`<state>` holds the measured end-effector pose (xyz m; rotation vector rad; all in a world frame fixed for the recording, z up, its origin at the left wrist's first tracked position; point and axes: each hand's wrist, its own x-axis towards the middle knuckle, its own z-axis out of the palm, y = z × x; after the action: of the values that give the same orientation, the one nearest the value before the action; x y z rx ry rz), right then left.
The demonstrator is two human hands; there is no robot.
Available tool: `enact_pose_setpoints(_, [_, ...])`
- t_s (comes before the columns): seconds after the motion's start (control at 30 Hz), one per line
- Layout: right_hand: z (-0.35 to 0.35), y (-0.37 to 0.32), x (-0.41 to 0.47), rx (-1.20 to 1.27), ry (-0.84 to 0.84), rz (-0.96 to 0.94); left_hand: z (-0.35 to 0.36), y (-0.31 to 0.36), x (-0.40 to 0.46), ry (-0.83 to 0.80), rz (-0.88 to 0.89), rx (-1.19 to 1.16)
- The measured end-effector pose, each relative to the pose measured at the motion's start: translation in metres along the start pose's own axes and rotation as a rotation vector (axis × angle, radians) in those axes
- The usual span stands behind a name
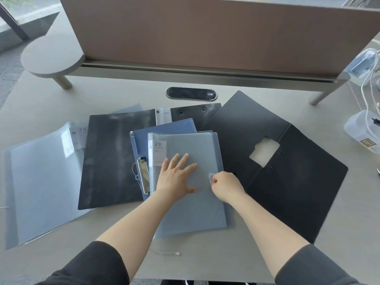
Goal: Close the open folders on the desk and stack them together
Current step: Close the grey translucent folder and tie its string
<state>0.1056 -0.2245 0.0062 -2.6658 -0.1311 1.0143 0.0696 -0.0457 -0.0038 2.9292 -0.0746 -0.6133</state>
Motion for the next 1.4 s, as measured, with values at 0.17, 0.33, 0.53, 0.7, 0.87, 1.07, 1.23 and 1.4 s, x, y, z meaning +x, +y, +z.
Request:
enact_pose_setpoints(0.17, [-0.019, 0.022, 0.001, 0.099, 0.032, 0.091, 0.0, 0.001, 0.0, -0.006, -0.009, -0.009])
enact_pose_setpoints(0.33, [-0.032, 0.018, 0.019, 0.119, 0.12, 0.085, -0.001, 0.001, 0.0, -0.005, -0.009, -0.008])
enact_pose_setpoints(0.53, [-0.03, 0.006, 0.037, 0.074, 0.199, 0.01, 0.002, 0.002, 0.0, 0.001, -0.017, -0.009])
enact_pose_setpoints(0.7, [-0.025, 0.012, 0.029, 0.17, 0.266, 0.021, 0.002, 0.003, 0.0, 0.006, -0.017, -0.014])
enact_pose_setpoints(0.87, [-0.024, 0.027, 0.012, 0.273, 0.337, 0.11, -0.001, 0.001, -0.01, 0.119, -0.141, -0.079])
enact_pose_setpoints(1.07, [-0.016, 0.025, 0.0, 0.35, 0.207, 0.249, -0.005, -0.014, -0.036, 0.301, -0.521, -0.294])
enact_pose_setpoints(1.23, [-0.019, 0.019, 0.002, 0.479, 0.13, 0.273, -0.011, -0.014, -0.04, 0.304, -0.642, -0.588])
enact_pose_setpoints(1.4, [-0.016, 0.015, 0.004, 0.457, 0.253, 0.152, -0.014, -0.023, -0.037, 0.339, -0.727, -0.849])
